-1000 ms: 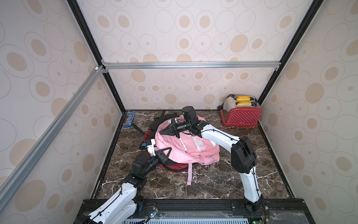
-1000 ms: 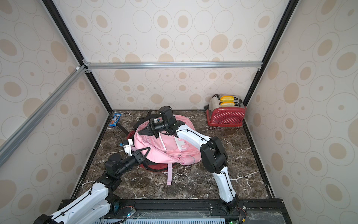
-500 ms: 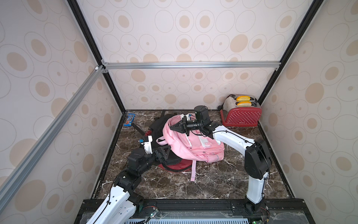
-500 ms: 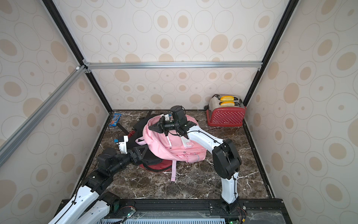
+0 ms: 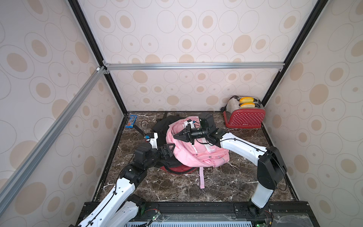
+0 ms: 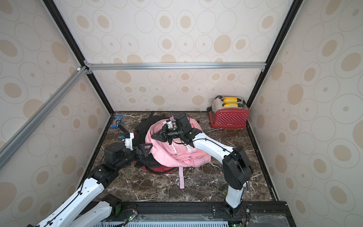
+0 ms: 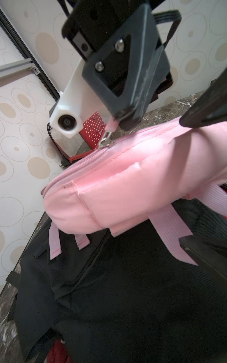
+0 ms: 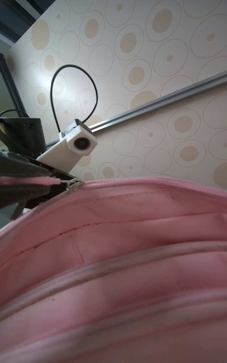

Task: Zip up the backpack
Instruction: Zip the zipper on the backpack.

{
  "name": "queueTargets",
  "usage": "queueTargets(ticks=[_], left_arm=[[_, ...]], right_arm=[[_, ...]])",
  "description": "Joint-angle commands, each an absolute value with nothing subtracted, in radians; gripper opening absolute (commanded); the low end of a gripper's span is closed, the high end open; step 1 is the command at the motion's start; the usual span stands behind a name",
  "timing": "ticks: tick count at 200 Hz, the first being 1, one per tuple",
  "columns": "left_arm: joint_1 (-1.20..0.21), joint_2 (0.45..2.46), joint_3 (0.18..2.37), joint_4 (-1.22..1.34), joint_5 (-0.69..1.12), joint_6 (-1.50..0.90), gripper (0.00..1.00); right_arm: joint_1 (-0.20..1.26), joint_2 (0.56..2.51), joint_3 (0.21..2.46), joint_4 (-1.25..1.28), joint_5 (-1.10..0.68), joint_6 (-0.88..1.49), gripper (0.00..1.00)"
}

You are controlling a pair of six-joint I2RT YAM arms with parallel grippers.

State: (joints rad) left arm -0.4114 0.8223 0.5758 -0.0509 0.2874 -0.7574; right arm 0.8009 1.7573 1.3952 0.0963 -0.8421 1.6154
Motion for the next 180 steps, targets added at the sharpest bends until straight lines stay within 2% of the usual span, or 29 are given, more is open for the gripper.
queueTargets(ticks=[1, 17, 31, 39, 63, 69, 112, 180], left_arm=[[-0.415, 0.843, 0.526, 0.125, 0.349, -0.819, 0.88], [-0.415, 0.852, 0.484, 0.221, 0.37, -0.854, 0.84], [-0.414, 0.863, 0.465, 0.281, 0.398, -0.874, 0.74], [-0.414, 0.872, 0.455, 0.317, 0.42, -0.884, 0.6], [-0.415, 0.887, 0.451, 0.326, 0.448, -0.886, 0.09], [-0.414, 0.887, 0.458, 0.297, 0.447, -0.877, 0.0], [-0.414, 0.824, 0.431, 0.196, 0.43, -0.844, 0.0], [-0.415, 0.784, 0.379, 0.213, 0.437, -0.871, 0.0]], right_arm=[[0.828, 1.704, 1.378, 0.185, -0.868, 1.61, 0.0], [0.832, 1.698, 1.353, 0.212, -0.867, 1.626, 0.0], [0.833, 1.694, 1.344, 0.21, -0.867, 1.624, 0.0], [0.833, 1.693, 1.34, 0.213, -0.866, 1.628, 0.0], [0.833, 1.697, 1.343, 0.232, -0.863, 1.641, 0.0], [0.833, 1.7, 1.349, 0.232, -0.861, 1.645, 0.0], [0.834, 1.713, 1.32, 0.315, -0.807, 1.737, 0.0], [0.834, 1.775, 1.34, 0.469, -0.714, 1.895, 0.0]])
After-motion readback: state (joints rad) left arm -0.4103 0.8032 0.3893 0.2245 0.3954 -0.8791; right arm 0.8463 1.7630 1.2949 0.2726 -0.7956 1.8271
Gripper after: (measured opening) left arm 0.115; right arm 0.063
